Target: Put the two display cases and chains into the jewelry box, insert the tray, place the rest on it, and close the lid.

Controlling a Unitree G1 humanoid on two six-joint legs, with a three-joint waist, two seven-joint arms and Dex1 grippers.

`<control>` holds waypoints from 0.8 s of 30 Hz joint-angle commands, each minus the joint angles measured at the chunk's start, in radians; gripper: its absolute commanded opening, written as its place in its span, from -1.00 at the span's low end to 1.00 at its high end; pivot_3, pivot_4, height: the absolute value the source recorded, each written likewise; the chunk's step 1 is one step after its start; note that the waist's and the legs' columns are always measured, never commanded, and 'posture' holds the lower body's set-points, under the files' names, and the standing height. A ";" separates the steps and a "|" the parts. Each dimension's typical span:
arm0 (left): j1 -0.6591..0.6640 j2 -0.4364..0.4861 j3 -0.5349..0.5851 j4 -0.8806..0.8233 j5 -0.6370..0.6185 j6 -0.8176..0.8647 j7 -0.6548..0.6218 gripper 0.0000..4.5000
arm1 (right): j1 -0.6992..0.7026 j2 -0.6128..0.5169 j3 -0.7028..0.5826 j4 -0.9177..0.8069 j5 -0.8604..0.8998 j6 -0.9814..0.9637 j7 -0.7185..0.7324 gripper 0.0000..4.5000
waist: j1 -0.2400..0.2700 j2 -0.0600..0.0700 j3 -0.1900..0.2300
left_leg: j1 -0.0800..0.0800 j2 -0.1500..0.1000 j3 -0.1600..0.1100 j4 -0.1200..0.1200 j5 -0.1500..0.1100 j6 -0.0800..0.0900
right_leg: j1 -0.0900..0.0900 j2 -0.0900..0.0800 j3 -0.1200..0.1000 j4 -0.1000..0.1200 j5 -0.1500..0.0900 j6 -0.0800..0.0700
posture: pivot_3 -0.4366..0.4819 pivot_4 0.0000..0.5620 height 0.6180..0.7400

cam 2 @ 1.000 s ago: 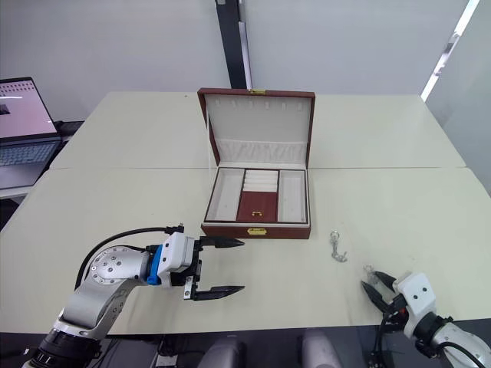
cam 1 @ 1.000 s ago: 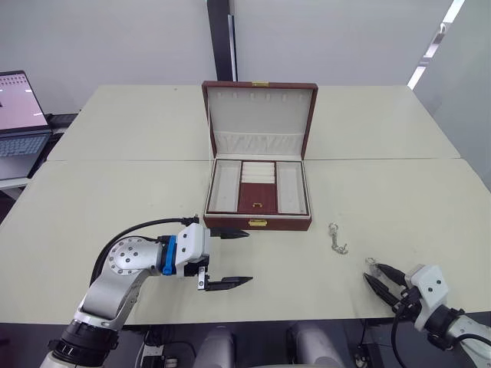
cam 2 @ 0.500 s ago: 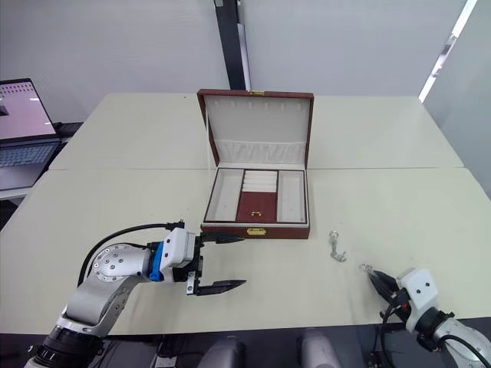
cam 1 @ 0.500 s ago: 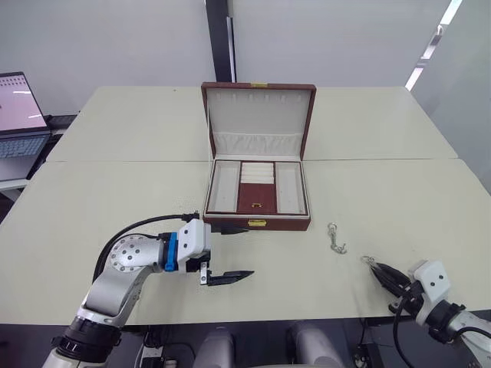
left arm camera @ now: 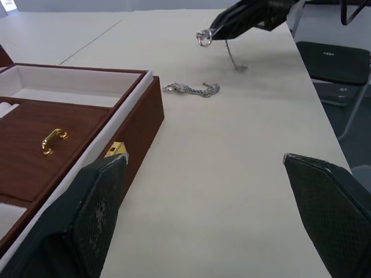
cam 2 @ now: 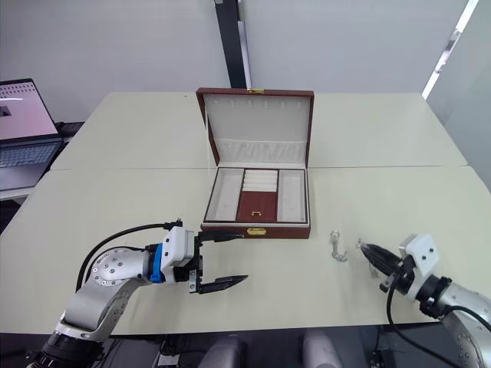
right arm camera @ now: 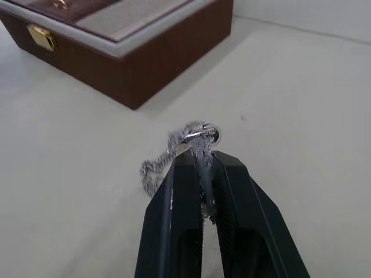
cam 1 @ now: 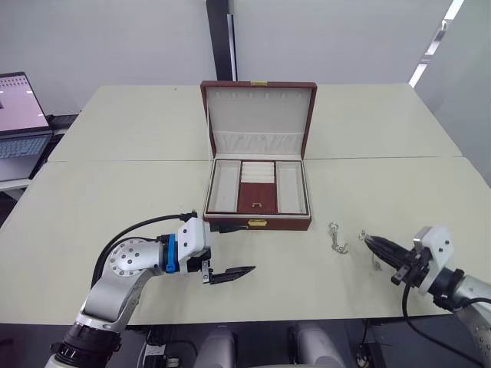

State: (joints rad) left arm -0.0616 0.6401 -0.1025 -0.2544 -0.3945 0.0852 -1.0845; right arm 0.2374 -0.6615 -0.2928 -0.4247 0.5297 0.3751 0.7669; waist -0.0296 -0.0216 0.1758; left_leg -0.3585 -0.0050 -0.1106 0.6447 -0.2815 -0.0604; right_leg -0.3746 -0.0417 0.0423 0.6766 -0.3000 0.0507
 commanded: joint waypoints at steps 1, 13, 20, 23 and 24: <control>0.022 -0.008 0.033 -0.056 -0.022 0.009 0.032 1.00 | -0.070 -0.024 0.009 -0.047 0.044 0.049 0.008 -0.97 | 0.000 0.000 0.000 | 0.000 0.000 0.000 0.000 0.000 0.000 | 0.000 0.000 0.000 0.000 0.000 0.000 | -0.05 -0.47 1.00; 0.158 -0.027 0.135 -0.139 -0.031 0.039 0.173 1.00 | -0.518 -0.006 0.127 -0.012 0.156 0.229 -0.014 -0.97 | -0.001 0.000 0.001 | -0.004 0.000 0.000 0.000 0.000 0.000 | -0.005 0.000 0.000 0.000 0.000 0.000 | -0.05 -0.47 1.00; 0.221 -0.046 0.176 -0.231 -0.039 0.092 0.272 1.00 | -0.760 0.052 0.209 0.064 0.176 0.281 -0.005 -0.97 | -0.002 0.001 0.001 | -0.005 0.000 0.000 0.000 0.000 0.000 | -0.006 -0.001 0.000 0.000 0.000 0.000 | -0.05 -0.47 1.00; 0.240 -0.066 0.188 -0.253 -0.035 0.105 0.318 1.00 | -0.848 0.091 0.248 0.109 0.160 0.279 0.004 -0.97 | -0.003 0.001 0.001 | -0.005 0.000 0.000 0.000 0.000 0.000 | -0.006 0.000 0.000 0.001 0.000 0.000 | -0.05 -0.47 1.00; 0.244 -0.074 0.190 -0.258 -0.033 0.108 0.331 1.00 | -0.869 0.102 0.259 0.122 0.154 0.275 0.007 -0.97 | -0.003 0.001 0.002 | -0.005 0.000 0.000 0.000 0.000 0.000 | -0.007 0.000 0.000 0.001 0.000 0.000 | -0.05 -0.47 1.00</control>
State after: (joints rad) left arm 0.1781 0.5729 0.0647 -0.4708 -0.4196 0.1922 -0.7777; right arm -0.6038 -0.5652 -0.0369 -0.3005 0.6872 0.6637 0.7651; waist -0.0322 -0.0203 0.1773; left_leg -0.3636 -0.0049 -0.1103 0.6447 -0.2815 -0.0604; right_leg -0.3817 -0.0420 0.0423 0.6781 -0.2998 0.0506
